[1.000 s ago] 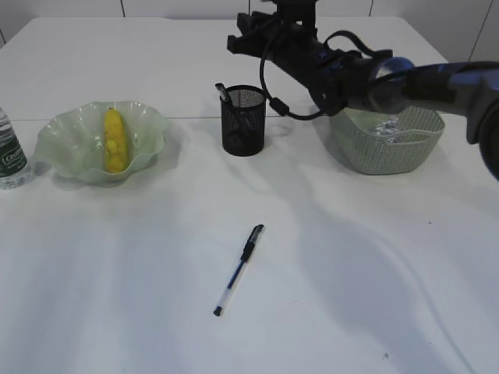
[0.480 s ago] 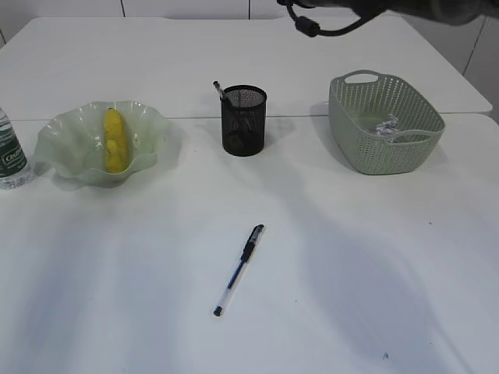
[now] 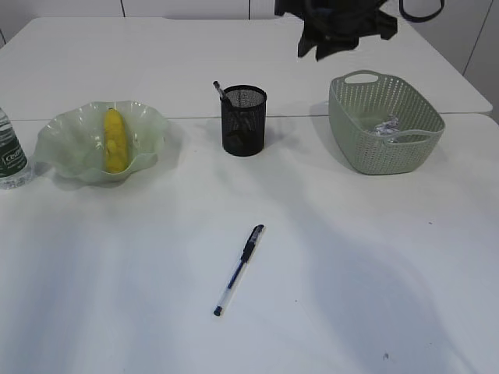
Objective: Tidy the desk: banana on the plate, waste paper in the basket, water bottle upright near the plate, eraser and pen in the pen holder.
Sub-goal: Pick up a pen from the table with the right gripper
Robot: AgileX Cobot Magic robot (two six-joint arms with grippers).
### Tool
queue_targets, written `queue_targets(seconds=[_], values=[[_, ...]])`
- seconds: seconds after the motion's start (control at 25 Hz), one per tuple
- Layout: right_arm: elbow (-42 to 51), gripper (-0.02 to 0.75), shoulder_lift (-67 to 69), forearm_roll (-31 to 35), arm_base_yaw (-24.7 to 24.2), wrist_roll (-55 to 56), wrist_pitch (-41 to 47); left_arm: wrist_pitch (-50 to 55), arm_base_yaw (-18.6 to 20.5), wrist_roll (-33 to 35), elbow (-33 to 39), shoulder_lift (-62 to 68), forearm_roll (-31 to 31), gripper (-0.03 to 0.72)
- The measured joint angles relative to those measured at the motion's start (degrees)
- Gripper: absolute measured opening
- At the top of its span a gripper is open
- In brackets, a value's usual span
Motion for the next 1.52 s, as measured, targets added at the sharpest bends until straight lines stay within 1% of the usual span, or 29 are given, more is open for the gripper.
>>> queue_targets(seconds=[0.12,0.28,0.4,0.56,0.72,0.92,1.12,1.24,1.4,1.52], values=[[0.0,0.202,0.0,4.6,0.0,0.0,9.6,0.7,0.0,0.0,0.0,0.0,-0.1,0.241],[0.0,0.202,0.0,9.9,0.1,0.0,17.9,2.0,0.0,0.0,0.0,0.0,-0.2,0.241],[0.0,0.202,0.0,14.3,0.1,0.0,19.8,2.4,0.0,0.0,0.0,0.0,-0.2,0.241],[0.0,0.202,0.0,19.5,0.6,0.5,20.2,3.4,0.0,0.0,0.0,0.0,-0.2,0.241],[0.0,0.202,0.0,23.2,1.7,2.5,20.2,8.2,0.0,0.0,0.0,0.0,-0.4,0.241],[0.0,0.202,0.1,23.3,5.2,7.6,18.6,15.0,0.0,0.0,0.0,0.0,-0.5,0.241],[-0.1,0.202,3.2,22.5,8.4,10.6,18.4,18.0,0.0,0.0,0.0,0.0,-0.5,0.241],[-0.1,0.202,4.2,19.6,9.1,11.8,19.5,18.6,0.0,0.0,0.0,0.0,-0.5,0.241],[-0.1,0.202,4.2,13.1,9.1,13.8,19.8,18.6,0.0,0.0,0.0,0.0,-0.5,0.241],[0.5,0.202,4.2,11.1,9.1,14.8,19.9,18.6,0.0,0.0,0.0,0.0,-0.5,0.241]])
